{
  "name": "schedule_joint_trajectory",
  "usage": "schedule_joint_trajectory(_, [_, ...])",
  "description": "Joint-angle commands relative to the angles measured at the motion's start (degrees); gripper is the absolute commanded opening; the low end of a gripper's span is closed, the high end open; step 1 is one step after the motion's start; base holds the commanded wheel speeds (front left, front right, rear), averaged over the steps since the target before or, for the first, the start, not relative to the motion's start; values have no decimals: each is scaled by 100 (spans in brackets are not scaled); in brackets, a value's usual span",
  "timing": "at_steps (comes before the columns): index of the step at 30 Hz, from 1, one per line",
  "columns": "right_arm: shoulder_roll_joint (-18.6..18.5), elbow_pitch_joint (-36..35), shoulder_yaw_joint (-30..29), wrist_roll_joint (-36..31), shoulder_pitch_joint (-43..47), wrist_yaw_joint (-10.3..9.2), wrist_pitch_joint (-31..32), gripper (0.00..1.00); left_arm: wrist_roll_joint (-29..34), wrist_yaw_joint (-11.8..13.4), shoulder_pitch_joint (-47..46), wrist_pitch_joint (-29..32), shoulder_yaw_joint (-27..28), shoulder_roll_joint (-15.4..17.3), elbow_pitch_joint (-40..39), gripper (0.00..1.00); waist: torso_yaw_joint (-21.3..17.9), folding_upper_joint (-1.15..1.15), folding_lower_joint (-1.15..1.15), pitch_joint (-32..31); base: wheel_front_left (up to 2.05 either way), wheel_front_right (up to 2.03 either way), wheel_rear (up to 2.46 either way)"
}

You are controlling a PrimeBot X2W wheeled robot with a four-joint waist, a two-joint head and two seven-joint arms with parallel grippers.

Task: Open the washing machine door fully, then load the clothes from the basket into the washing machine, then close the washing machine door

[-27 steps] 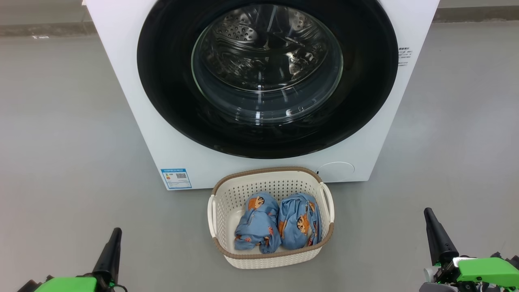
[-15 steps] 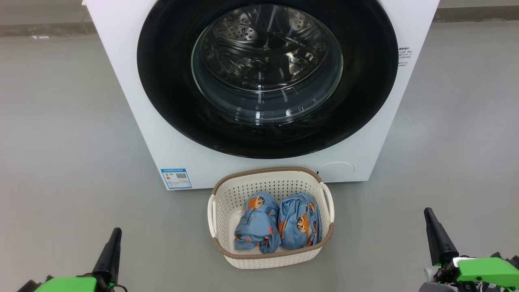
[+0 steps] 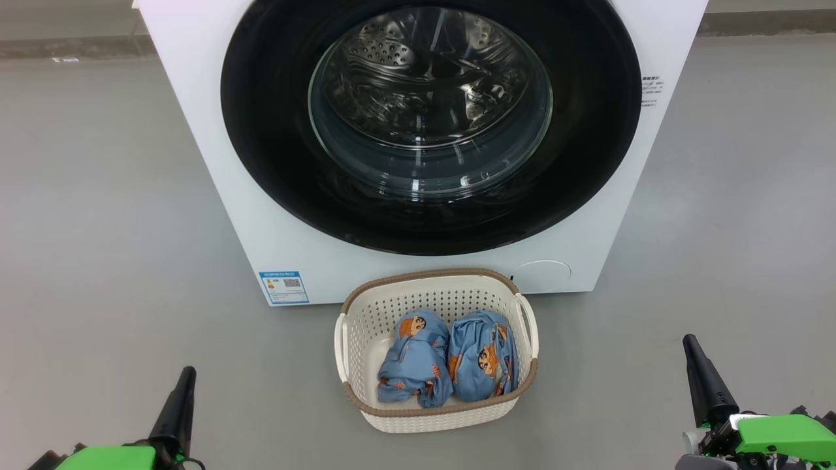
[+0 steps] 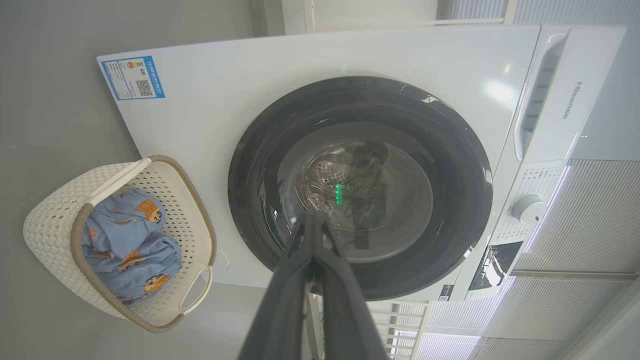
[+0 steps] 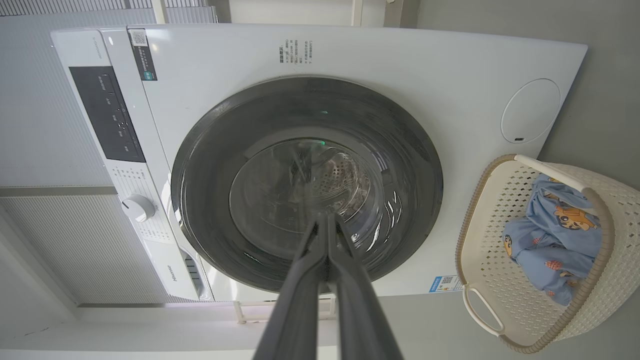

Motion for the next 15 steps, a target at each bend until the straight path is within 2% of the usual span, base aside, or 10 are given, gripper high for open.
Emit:
schedule_joint_trajectory(1, [-22, -158, 124, -71, -236, 10, 48, 0, 93, -17, -240, 38, 201, 73, -146, 0, 0, 0, 0, 0, 0, 0, 0])
schedule_joint_trajectory(15, [-22, -158, 124, -71, -236, 10, 48, 0, 94, -17, -240, 38, 202, 73, -146, 0, 0, 0, 0, 0, 0, 0, 0])
